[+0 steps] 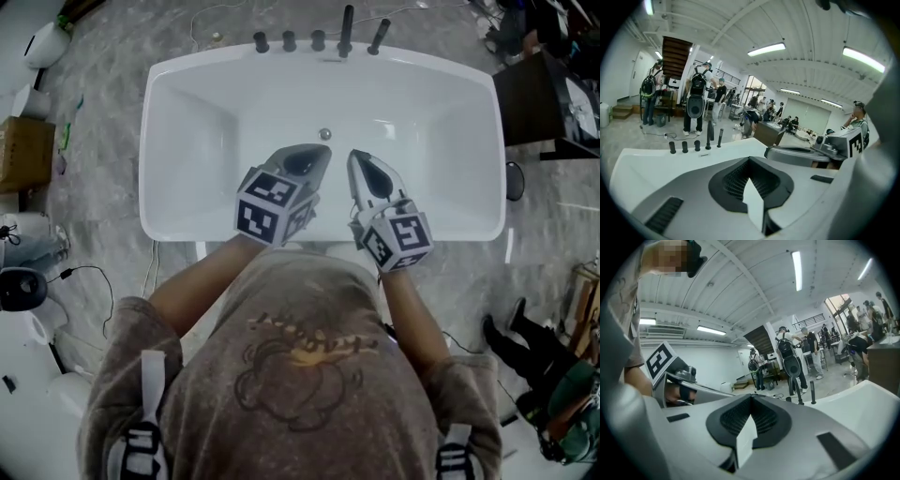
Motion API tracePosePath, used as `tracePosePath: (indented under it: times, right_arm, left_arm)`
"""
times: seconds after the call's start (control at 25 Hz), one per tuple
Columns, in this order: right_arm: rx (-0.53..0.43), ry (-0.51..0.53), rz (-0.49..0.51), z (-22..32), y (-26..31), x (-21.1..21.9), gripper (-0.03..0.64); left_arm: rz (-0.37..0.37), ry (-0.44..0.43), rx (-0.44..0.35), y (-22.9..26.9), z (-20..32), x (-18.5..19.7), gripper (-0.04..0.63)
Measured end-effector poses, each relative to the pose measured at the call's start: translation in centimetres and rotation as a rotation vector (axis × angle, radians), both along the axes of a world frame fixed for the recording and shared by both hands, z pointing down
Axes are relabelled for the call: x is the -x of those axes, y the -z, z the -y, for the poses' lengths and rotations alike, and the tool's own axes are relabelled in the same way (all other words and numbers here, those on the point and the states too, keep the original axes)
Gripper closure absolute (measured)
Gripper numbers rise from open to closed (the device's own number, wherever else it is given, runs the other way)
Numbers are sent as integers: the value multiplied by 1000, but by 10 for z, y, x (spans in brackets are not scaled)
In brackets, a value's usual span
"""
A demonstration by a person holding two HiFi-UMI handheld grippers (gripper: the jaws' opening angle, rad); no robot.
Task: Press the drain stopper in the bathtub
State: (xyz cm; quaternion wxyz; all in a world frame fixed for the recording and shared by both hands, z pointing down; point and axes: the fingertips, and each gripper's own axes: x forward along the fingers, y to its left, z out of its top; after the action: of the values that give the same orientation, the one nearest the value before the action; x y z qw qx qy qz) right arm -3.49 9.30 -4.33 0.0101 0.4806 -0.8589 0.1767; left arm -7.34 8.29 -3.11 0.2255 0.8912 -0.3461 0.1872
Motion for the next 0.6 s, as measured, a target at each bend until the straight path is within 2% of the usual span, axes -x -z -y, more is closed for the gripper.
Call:
tracePosePath:
  times: [0.24,0.6]
  right_arm:
    - [-77,42,15,-27,43,8,618]
    - [-225,132,-6,-55,75,25,618]
  left_arm:
    - [-55,-81,-116,43,-27,2,592]
    - [-154,-131,-318,78,-55,15,592]
